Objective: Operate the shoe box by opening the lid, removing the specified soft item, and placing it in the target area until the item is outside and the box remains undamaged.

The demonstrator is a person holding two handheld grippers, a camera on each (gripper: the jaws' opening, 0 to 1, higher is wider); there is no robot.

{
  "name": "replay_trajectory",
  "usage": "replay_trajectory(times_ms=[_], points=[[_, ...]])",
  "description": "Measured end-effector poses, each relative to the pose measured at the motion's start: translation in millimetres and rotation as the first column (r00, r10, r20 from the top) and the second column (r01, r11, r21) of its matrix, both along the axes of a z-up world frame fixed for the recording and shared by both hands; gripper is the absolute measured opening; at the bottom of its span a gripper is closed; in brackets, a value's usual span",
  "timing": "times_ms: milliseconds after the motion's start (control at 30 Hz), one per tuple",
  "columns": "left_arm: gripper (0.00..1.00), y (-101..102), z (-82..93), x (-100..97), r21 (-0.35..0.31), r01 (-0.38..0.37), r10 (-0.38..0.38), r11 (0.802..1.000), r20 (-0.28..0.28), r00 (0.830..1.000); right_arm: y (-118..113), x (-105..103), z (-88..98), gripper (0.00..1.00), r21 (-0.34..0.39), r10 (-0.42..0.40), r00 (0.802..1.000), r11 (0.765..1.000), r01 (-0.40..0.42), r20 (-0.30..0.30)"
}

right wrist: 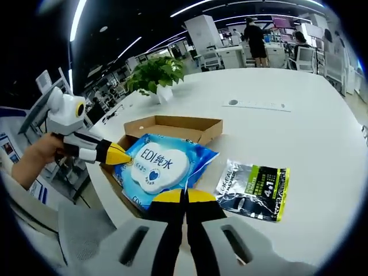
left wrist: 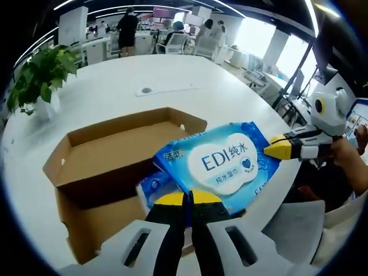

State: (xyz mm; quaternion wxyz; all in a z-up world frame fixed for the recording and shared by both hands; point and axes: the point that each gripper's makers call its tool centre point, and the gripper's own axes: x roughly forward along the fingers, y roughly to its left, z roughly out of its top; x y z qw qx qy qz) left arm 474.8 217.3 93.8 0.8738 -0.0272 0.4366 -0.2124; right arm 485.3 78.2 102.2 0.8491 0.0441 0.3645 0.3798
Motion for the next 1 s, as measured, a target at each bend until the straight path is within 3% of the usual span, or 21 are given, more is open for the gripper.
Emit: replay_trajectory(times_ms=[1000], points=[[0.0,-86.6,1.6,25.8,-0.012,0.087,-0.087,0.996,0.034,0.996,-83.5,23.1,-0.3,0.0,-0.055,-0.108,0.994,0.993,0.108,0.0]])
